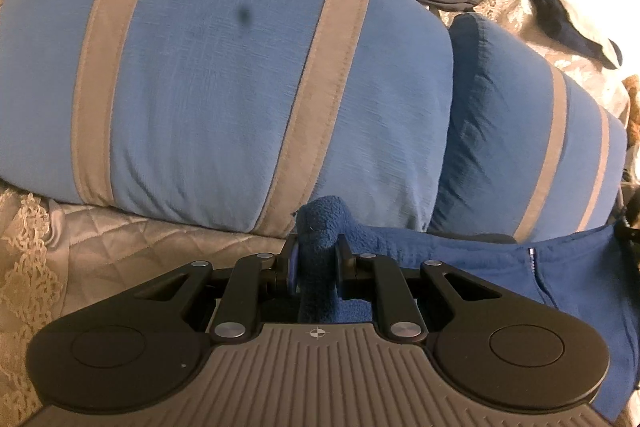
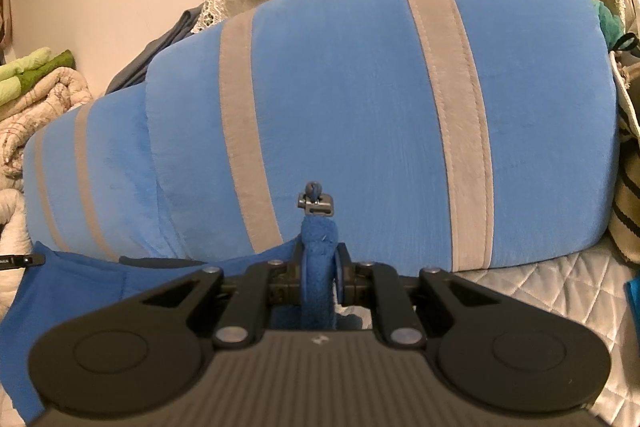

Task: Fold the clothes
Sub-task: 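Lift the held fleece with both grippers and fold it toward the pillows, then lay the folded fleece down and open both grippers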

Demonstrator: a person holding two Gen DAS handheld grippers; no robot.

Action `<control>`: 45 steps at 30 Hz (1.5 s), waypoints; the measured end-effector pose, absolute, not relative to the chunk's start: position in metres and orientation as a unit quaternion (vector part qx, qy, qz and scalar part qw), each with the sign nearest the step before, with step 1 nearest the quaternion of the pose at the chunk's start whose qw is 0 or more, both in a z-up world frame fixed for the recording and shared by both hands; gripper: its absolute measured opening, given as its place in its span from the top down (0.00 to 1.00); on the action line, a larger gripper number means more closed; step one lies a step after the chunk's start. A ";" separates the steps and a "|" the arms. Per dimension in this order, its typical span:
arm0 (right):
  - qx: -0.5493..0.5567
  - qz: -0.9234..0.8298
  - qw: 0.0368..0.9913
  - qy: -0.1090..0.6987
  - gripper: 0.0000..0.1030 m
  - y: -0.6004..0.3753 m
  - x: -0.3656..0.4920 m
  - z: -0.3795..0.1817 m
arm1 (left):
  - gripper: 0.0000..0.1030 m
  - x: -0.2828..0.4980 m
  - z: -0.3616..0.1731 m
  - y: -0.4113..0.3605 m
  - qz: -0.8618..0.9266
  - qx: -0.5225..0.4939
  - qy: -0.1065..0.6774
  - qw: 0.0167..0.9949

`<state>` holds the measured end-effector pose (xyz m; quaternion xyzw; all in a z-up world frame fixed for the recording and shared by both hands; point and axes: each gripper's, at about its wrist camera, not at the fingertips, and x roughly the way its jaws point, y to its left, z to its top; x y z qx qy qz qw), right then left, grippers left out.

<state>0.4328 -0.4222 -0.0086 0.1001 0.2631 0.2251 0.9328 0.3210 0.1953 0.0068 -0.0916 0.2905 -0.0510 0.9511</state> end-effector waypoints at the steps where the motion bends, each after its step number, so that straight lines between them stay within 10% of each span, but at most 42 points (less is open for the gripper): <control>1: 0.098 0.225 0.933 0.262 0.87 -0.422 0.434 -0.009 | 0.83 0.323 0.007 0.196 -0.050 -0.093 0.289 0.951; 35: 0.031 0.125 0.931 0.342 0.85 -0.361 0.512 -0.098 | 0.74 0.396 -0.073 0.169 0.050 -0.039 0.373 0.926; 40: 0.016 0.103 0.924 0.369 0.00 -0.352 0.511 -0.087 | 0.57 0.388 -0.057 0.170 0.072 -0.027 0.382 0.921; 45: 0.009 0.111 0.923 0.369 0.00 -0.344 0.499 -0.063 | 0.34 0.376 -0.025 0.169 0.079 -0.038 0.376 0.923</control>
